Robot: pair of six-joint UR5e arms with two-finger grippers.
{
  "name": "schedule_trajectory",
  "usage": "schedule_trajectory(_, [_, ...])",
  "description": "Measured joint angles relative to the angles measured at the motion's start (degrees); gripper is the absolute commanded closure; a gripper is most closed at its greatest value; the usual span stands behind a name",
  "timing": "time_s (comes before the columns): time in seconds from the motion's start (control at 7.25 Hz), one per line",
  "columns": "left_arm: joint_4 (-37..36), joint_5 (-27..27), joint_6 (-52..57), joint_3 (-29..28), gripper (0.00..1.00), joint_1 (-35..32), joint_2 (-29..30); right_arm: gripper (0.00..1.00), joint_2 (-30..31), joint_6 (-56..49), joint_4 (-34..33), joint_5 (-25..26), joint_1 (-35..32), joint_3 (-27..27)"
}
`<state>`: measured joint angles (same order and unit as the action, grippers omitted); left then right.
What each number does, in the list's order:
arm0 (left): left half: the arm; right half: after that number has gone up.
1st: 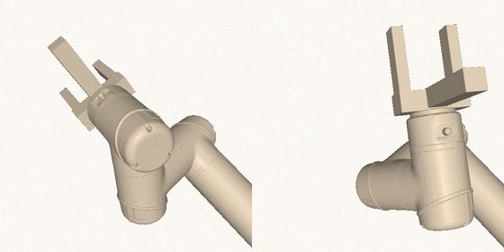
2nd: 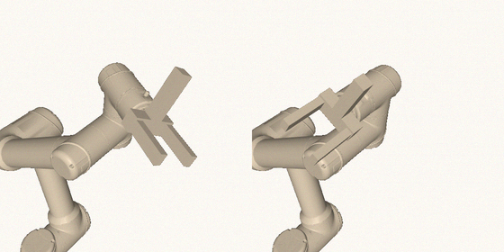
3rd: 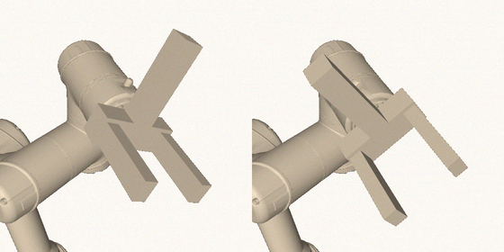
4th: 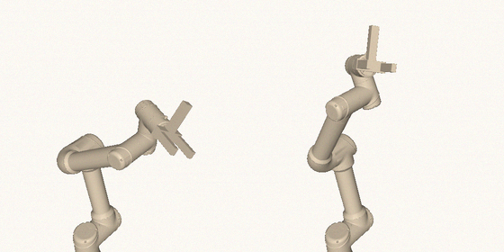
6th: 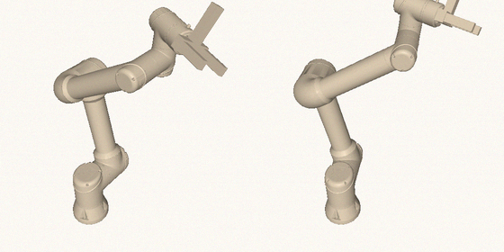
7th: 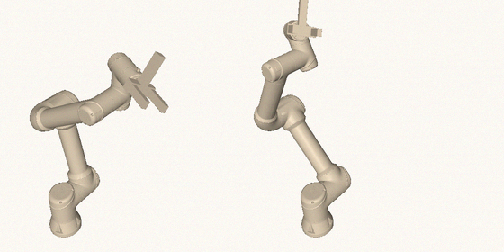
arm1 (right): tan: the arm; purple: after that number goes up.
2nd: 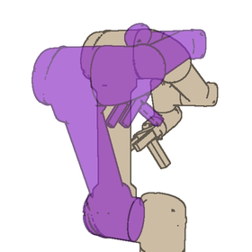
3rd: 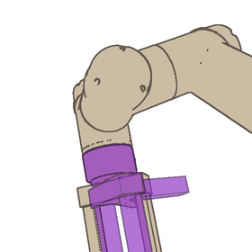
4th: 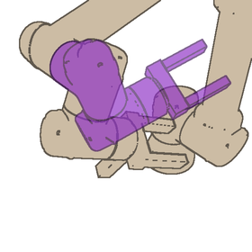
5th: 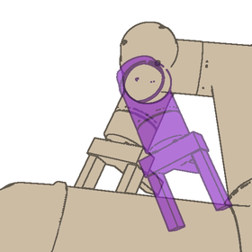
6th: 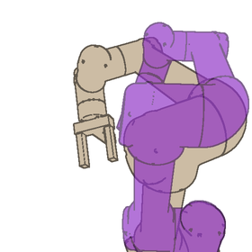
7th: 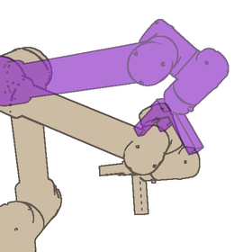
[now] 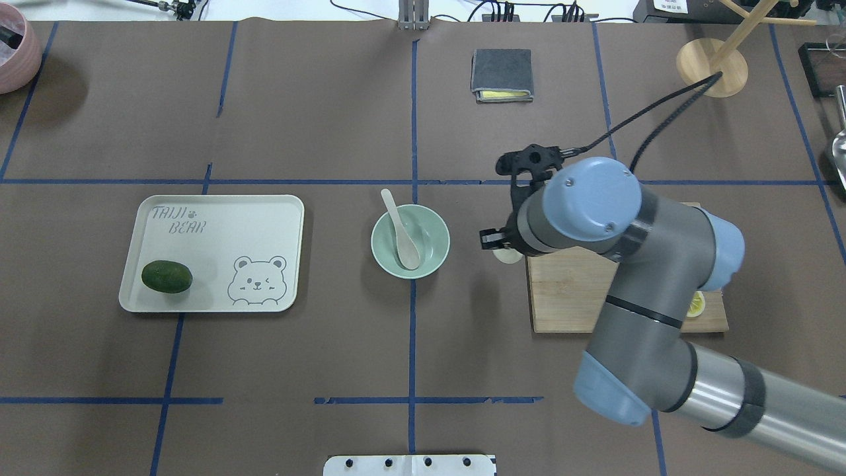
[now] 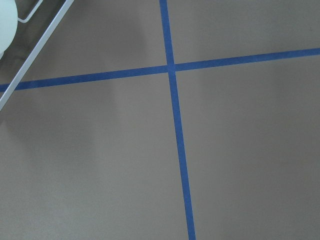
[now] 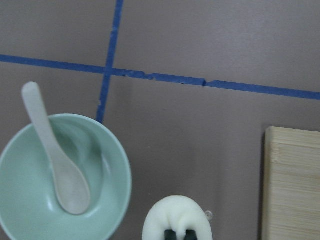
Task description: Put spoon and bun in bowl
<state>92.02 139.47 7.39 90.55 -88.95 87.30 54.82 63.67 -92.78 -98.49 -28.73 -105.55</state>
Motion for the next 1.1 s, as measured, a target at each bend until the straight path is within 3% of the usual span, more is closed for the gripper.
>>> schedule_trajectory(0.28, [0.0,0.1,0.0,0.2,0.0,0.0,0.1,1.0,-9.1,2.8,-1.6,3.2,2.6,8.5])
schedule_trajectory(0.55, [0.0,0.1,0.0,0.2,0.0,0.0,0.0,0.98,-12.7,4.1,-1.8,4.9,4.5,14.2])
schedule_trajectory(0.69, [0.0,0.2,0.0,0.2,0.0,0.0,0.0,0.36,-12.9,4.2,-1.8,5.7,5.0,15.3])
schedule_trajectory(0.83, [0.0,0.2,0.0,0.1,0.0,0.0,0.0,0.12,-12.9,4.1,-1.7,6.1,5.2,15.8])
schedule_trajectory(1.1, [0.0,0.2,0.1,0.0,0.0,0.0,0.0,0.07,-12.9,4.1,-1.6,6.3,5.3,16.2])
